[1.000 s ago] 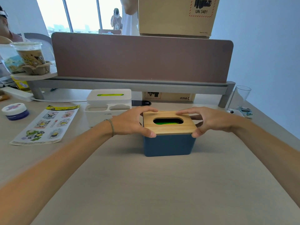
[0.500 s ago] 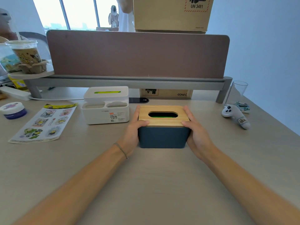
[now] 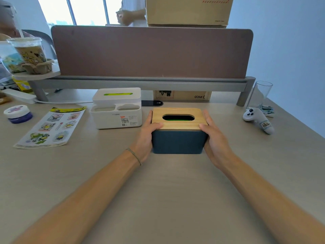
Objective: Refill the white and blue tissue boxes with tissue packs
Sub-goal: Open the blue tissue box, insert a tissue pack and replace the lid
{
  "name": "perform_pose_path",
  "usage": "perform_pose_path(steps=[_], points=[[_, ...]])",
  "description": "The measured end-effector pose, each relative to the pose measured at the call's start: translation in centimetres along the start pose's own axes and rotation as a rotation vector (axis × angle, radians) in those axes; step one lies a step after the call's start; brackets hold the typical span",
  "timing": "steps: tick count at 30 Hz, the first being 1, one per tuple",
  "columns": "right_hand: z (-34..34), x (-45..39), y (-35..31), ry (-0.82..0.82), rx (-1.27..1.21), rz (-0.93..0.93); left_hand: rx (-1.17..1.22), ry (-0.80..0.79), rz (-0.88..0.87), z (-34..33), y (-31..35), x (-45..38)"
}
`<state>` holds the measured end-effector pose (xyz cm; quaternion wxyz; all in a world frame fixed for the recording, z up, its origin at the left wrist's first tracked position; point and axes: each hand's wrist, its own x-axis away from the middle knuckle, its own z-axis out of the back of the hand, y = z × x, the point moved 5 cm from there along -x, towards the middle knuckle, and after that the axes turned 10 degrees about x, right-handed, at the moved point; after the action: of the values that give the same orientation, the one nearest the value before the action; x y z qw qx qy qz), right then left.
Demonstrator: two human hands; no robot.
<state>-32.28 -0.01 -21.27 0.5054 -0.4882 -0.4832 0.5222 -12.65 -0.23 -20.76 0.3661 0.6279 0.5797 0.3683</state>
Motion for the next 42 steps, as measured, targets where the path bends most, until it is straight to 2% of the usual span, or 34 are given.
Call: perform_pose_path(steps=[4,8,13,15,20,24,27,30,35,42], points=[[0.0,1.1,0.9,0.016,0.102,0.004,-0.01,-0.016,-0.035,0.6,-0.6,0.1],[-0.3,0.9,1.8,0.097,-0.006,-0.054,-0.026,0.081,0.008,1.0,-2.1,0.0],[-0.5,0.6,1.8,0.104,-0.048,-0.07,-0.058,0.132,-0.009,0.7,-2.1,-0.3],[-0.2,0.2,0.7,0.082,0.059,-0.018,-0.112,0.093,-0.051,0.2,-1.1,-0.4],[1.6,-1.3,-1.4,-0.019,0.434,0.007,-0.427,0.008,-0.088,0.8,1.3,-1.3],[1.9,-1.2,-1.5,-0.001,0.698,0.088,-0.644,-0.036,-0.177,1.4,1.1,-1.2],[1.7,-1.2,-1.6,0.03,0.786,0.164,-0.703,-0.037,-0.226,1.4,0.9,-1.4],[1.3,-1.1,-0.9,0.039,0.682,0.14,-0.614,-0.025,-0.212,1.1,0.5,-1.1],[0.0,-1.4,-0.1,0.094,0.173,-0.006,-0.332,0.089,-0.169,0.1,0.4,-1.3],[-0.4,-5.7,-1.9,0.179,0.141,0.058,-0.208,0.14,-0.248,-1.7,1.8,-4.5]])
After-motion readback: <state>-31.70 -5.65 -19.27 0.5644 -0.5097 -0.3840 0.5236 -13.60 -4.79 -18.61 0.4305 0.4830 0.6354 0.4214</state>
